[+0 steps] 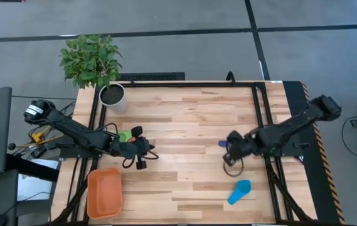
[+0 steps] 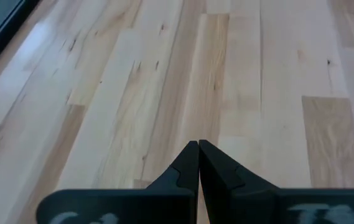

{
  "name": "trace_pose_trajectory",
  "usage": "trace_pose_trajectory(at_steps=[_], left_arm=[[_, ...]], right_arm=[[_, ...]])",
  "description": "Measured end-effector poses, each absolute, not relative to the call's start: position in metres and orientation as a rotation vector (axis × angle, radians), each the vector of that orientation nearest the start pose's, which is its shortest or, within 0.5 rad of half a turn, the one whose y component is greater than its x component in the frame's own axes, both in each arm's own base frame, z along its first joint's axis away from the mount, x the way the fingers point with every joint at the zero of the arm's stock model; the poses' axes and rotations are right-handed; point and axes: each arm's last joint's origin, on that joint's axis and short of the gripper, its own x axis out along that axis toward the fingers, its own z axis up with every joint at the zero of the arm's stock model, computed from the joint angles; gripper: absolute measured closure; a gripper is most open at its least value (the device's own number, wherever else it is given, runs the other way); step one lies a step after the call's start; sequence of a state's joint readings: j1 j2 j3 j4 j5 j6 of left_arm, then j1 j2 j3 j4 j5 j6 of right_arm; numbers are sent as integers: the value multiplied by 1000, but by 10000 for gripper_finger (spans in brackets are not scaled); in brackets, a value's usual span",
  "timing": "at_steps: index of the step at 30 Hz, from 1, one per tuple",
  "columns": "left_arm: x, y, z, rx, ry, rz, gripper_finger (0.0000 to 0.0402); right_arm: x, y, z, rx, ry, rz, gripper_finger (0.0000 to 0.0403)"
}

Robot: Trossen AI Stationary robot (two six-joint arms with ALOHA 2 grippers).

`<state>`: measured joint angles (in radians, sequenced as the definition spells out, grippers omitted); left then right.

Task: Nest measuring cups in basket
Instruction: Stack the light blue measuring cup on top of the green measuring cup

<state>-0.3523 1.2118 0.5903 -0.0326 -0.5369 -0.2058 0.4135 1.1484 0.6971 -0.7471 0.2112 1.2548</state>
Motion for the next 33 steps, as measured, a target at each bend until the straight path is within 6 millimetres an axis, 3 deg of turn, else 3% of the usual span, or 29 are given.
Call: trace_pose_trajectory(at_steps=[4, 9, 21, 26, 33], left_arm=[[225, -66, 201, 99, 557, 283, 401], [225, -64, 201, 128, 546, 332, 401], [227, -57, 201, 130, 546, 377, 362], [226, -57, 200, 129, 558, 378, 344], [225, -57, 199, 119, 574, 387, 338]], right_arm=[[168, 101, 197, 844, 1115, -532, 379], [148, 129, 192, 961, 1192, -573, 337], [113, 155, 191, 1152, 1316, -742, 222], [112, 170, 188, 1207, 1289, -681, 213], [117, 187, 161, 1146, 1340, -747, 235]])
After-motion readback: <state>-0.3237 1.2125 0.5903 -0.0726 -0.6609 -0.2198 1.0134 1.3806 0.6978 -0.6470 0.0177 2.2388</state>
